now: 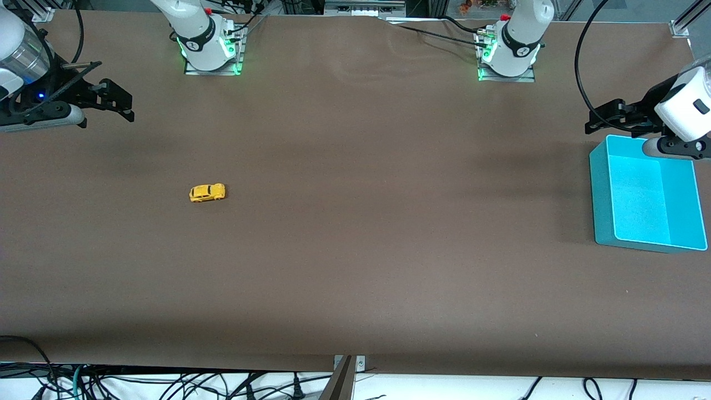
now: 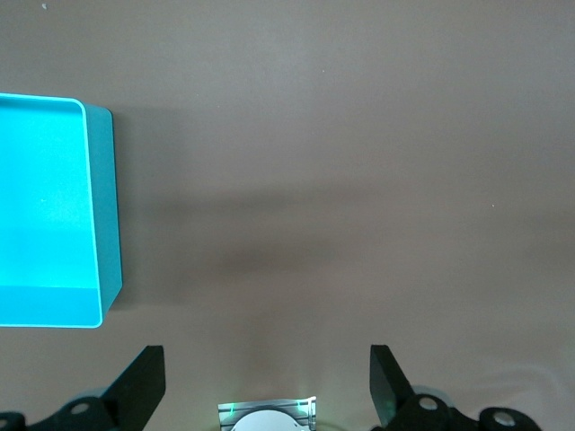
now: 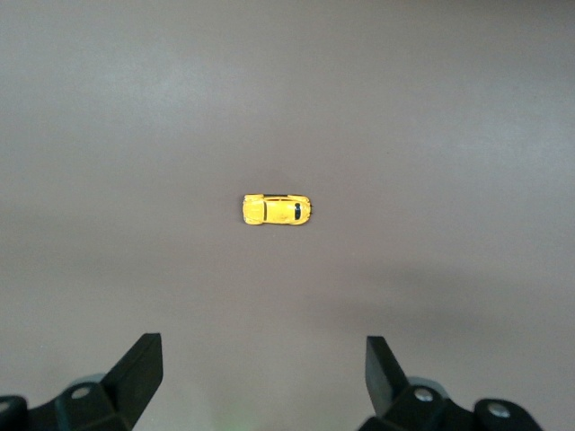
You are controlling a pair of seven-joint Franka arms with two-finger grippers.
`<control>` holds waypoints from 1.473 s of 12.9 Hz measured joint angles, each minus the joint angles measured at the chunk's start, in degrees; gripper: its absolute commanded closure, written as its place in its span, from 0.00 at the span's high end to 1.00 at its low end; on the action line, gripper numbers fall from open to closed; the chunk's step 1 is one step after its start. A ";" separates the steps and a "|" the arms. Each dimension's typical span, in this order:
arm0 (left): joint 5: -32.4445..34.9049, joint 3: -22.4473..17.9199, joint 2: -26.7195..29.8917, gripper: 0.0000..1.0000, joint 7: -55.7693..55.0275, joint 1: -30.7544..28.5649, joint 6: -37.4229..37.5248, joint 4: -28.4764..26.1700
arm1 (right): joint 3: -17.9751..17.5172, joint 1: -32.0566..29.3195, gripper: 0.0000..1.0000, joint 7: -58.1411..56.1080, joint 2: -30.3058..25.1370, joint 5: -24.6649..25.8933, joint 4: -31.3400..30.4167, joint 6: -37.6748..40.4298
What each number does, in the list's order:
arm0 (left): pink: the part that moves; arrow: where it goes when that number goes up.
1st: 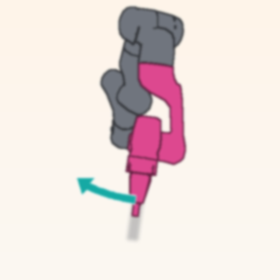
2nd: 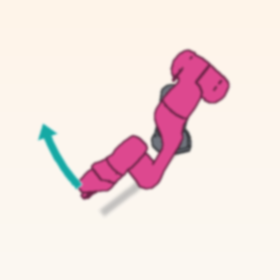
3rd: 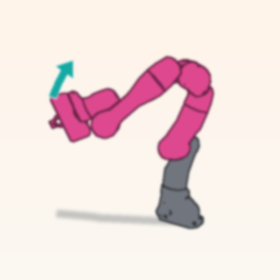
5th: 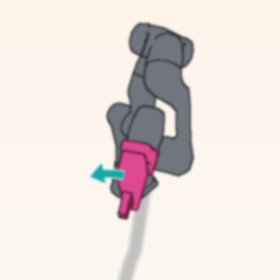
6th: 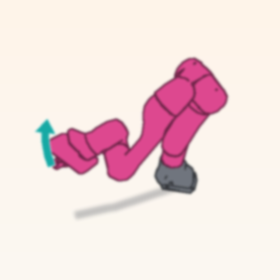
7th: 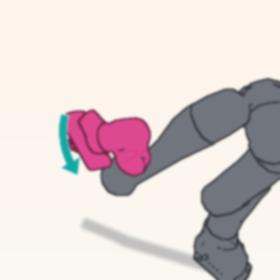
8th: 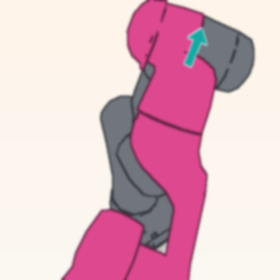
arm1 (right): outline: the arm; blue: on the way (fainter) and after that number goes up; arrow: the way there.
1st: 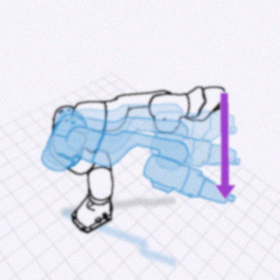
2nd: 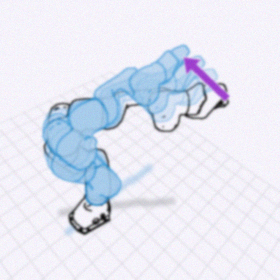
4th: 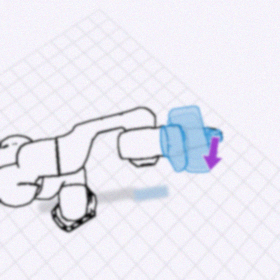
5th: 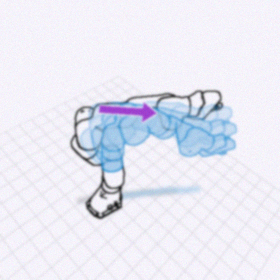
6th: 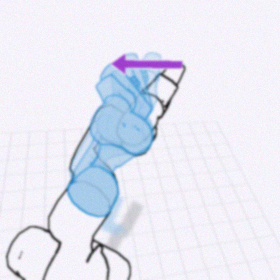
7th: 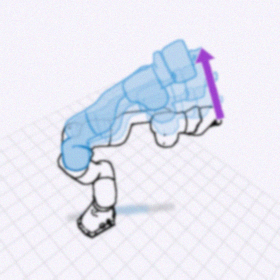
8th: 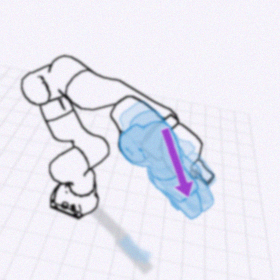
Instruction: Wind and store yellow beetle car
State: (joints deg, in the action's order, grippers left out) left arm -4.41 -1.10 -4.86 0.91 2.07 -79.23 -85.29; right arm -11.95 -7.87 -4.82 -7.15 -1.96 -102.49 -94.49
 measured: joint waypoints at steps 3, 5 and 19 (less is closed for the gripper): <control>0.00 0.00 -0.01 1.00 0.00 0.00 0.00 0.00 | 0.00 0.00 1.00 0.00 0.05 0.02 0.02 -0.01; 0.00 0.00 -0.01 1.00 0.00 0.00 0.00 0.00 | -0.03 0.00 1.00 0.00 0.05 0.02 0.22 0.00; 0.00 0.00 -0.01 1.00 0.00 0.00 0.00 0.00 | -0.06 0.05 1.00 0.21 0.30 0.05 0.42 1.26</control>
State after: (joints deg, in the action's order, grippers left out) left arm -4.41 -1.10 -4.87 0.91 2.08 -79.23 -85.29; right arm -12.01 -7.82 -4.61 -6.85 -1.91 -102.07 -93.23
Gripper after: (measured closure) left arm 0.000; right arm 0.000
